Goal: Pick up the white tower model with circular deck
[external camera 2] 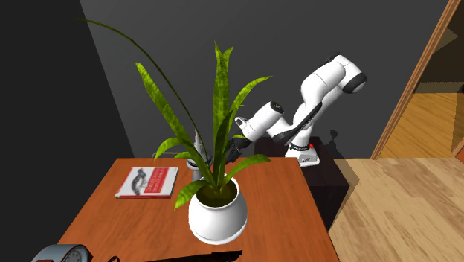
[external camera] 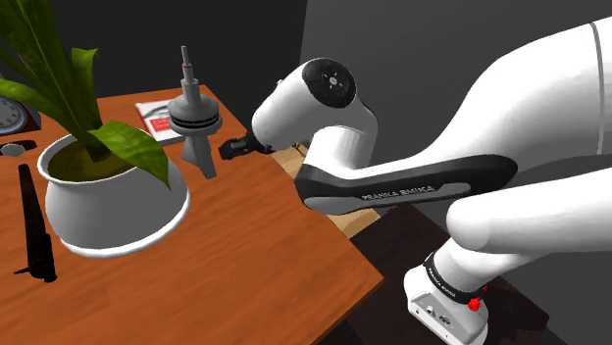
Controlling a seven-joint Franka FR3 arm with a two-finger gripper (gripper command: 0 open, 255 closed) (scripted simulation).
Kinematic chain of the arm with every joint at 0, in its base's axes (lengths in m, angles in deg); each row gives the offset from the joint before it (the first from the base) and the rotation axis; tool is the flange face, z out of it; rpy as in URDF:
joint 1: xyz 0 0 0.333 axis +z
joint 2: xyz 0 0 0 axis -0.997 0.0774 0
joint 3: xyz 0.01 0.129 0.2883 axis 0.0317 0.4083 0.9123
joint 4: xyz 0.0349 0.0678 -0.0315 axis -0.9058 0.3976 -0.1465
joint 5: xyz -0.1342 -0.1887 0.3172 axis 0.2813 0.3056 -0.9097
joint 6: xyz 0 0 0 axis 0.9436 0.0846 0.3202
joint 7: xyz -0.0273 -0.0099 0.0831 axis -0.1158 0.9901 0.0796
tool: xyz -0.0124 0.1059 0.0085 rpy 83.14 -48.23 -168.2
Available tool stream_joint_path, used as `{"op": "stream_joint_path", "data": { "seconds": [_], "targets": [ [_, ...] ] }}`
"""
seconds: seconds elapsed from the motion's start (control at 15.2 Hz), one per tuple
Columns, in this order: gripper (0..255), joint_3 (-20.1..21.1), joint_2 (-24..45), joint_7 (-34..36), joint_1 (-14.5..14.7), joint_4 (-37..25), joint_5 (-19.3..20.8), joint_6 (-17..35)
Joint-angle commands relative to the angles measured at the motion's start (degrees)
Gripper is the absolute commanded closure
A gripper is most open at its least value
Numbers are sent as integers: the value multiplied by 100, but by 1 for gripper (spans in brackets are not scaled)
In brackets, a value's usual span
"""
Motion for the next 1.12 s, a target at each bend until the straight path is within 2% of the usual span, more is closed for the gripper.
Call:
{"op": "stream_joint_path", "data": {
  "seconds": [0.0,0.2,0.4,0.92,1.06],
  "targets": [
    [0,1012,-158,532,-1005,-295,281,324],
    [0,2162,-713,1025,-2204,-854,325,612],
    [0,2863,-1427,1420,-3028,-1486,231,763],
    [0,3398,-1795,1673,-3445,-1447,90,1161],
    [0,3399,-1796,1670,-3445,-1447,85,1161]
  ]
}}
